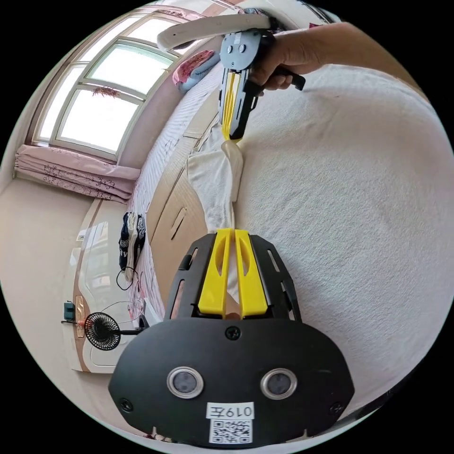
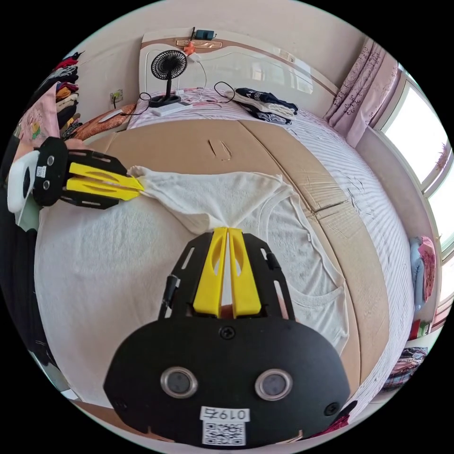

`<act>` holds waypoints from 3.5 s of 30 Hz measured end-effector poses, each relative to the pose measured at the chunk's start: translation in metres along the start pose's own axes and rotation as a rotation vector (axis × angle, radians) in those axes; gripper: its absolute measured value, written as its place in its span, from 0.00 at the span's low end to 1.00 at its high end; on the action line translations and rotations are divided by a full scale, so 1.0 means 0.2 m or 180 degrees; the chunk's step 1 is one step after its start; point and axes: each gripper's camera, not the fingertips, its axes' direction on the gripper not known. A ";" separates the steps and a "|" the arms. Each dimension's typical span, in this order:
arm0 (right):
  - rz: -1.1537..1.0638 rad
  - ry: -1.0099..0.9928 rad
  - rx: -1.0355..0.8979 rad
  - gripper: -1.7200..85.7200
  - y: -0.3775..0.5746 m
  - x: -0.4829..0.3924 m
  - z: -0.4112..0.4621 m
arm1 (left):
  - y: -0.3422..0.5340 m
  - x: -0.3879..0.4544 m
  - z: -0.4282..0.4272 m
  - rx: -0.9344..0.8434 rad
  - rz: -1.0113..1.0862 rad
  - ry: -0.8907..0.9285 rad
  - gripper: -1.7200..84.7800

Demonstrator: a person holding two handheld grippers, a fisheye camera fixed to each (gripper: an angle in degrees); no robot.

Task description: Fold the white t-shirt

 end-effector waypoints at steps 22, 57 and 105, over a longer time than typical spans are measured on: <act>0.0216 -0.0061 -0.0062 0.01 -0.05 0.13 -0.24 | 0.17 -0.42 0.32 0.0321 -0.0100 0.0323 0.07; 0.2017 -0.1008 0.0700 0.05 -0.15 0.49 -0.79 | -0.12 -2.20 1.99 0.0621 -0.1884 0.2915 0.09; 0.1813 -0.1117 -0.0019 0.06 -0.92 1.52 -0.17 | -1.32 -2.92 3.55 -0.0456 -0.1778 0.3268 0.03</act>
